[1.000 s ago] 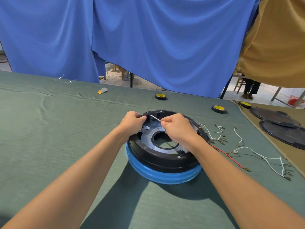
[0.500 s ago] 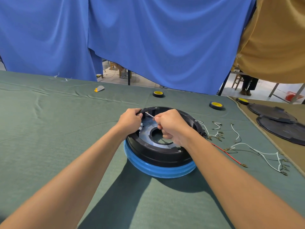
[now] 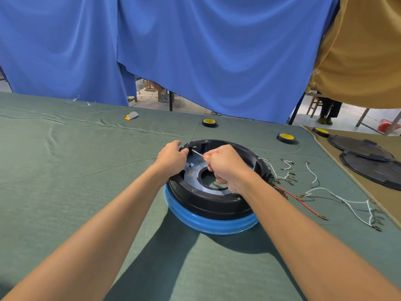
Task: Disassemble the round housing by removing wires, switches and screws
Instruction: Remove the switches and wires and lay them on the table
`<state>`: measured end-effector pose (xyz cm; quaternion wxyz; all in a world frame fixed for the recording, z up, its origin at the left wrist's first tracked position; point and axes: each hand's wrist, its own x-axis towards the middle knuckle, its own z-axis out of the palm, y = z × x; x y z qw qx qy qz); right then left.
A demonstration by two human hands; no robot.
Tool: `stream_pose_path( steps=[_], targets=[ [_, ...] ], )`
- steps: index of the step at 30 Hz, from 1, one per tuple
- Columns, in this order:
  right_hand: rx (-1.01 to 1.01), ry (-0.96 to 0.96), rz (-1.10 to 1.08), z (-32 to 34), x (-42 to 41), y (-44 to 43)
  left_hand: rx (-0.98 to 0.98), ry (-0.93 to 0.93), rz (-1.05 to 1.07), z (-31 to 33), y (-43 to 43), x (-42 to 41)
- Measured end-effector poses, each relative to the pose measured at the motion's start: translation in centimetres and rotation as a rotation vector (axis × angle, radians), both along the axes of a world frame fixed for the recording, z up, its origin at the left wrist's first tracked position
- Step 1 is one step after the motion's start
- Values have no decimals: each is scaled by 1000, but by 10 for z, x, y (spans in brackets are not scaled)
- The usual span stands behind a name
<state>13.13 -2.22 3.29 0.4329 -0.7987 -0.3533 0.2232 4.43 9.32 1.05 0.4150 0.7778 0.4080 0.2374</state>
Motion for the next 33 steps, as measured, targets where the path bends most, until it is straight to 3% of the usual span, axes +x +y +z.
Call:
stream_pose_path(
  steps=[13, 25, 27, 29, 33],
  targets=[
    [37, 83, -44, -1, -1, -2, -2, -7, -8, 1, 0, -1],
    [20, -41, 23, 2, 0, -4, -44, 1, 12, 2, -2, 1],
    [29, -113, 78, 6, 1, -11, -98, -46, 49, 1, -5, 1],
    [26, -315, 84, 11, 1, -20, -129, -83, 104, 0, -7, 2],
    [-26, -726, -183, 3, -10, -43, -118, -72, 263, -1, -14, 10]
  ],
)
